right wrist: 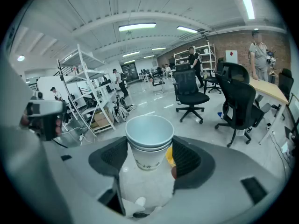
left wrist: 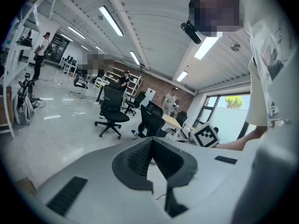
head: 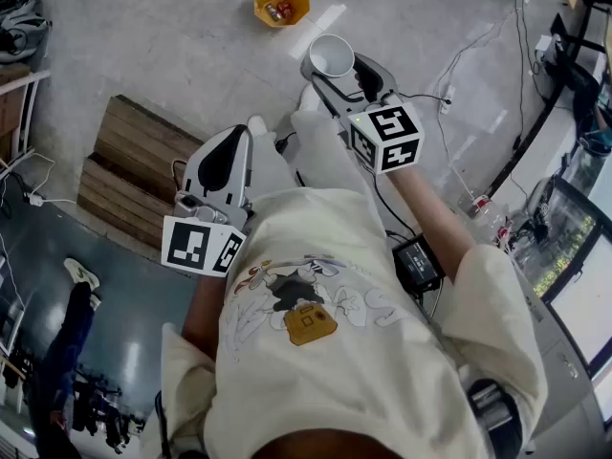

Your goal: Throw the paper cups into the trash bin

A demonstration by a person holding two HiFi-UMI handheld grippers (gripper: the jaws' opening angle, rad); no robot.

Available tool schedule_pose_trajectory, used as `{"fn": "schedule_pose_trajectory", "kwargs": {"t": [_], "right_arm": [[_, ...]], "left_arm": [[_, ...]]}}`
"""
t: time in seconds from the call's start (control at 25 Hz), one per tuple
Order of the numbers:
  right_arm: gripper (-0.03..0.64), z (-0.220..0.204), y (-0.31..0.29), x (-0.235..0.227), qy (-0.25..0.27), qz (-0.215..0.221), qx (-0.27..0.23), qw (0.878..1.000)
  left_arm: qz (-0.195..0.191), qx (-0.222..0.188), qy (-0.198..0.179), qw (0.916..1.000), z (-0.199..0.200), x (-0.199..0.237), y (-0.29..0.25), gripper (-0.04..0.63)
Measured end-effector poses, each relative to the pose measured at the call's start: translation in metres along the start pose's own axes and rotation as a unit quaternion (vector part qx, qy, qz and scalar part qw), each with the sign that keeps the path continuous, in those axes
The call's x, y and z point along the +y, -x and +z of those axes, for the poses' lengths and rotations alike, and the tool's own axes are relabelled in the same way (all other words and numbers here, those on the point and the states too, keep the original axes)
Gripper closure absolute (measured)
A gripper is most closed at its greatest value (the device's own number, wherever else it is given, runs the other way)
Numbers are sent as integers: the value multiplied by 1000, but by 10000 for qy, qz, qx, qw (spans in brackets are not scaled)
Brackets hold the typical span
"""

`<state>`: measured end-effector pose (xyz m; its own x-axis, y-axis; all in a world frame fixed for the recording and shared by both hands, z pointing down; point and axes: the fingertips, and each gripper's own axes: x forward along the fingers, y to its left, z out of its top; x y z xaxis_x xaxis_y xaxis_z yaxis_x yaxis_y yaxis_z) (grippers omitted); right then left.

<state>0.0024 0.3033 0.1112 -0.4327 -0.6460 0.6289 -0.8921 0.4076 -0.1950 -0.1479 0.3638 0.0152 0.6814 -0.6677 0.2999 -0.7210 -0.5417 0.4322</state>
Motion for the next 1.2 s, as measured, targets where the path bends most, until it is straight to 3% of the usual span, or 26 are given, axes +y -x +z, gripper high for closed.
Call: {"fn": "schedule_pose_trajectory", "kwargs": {"t": [0.2,0.48,0.8,1.2], "right_arm": [[311,-4,87,18,-203,268,-288,9990],[311,6,147,14,-180,424,-763,9960],[310,36,167,-17,-391,934,-1363,9855],[310,37,158,-47,-207,1229,-1278,9839]], "left_arm": [[-104,158,-78,9998,-1,-54,-12,590],[-297,285,-289,9987,-1,-110,-34,590],[-33,276,-474,9985,3,-135,-64,589],[568,96,-268,9980,-9,-131,-70,589]]}}
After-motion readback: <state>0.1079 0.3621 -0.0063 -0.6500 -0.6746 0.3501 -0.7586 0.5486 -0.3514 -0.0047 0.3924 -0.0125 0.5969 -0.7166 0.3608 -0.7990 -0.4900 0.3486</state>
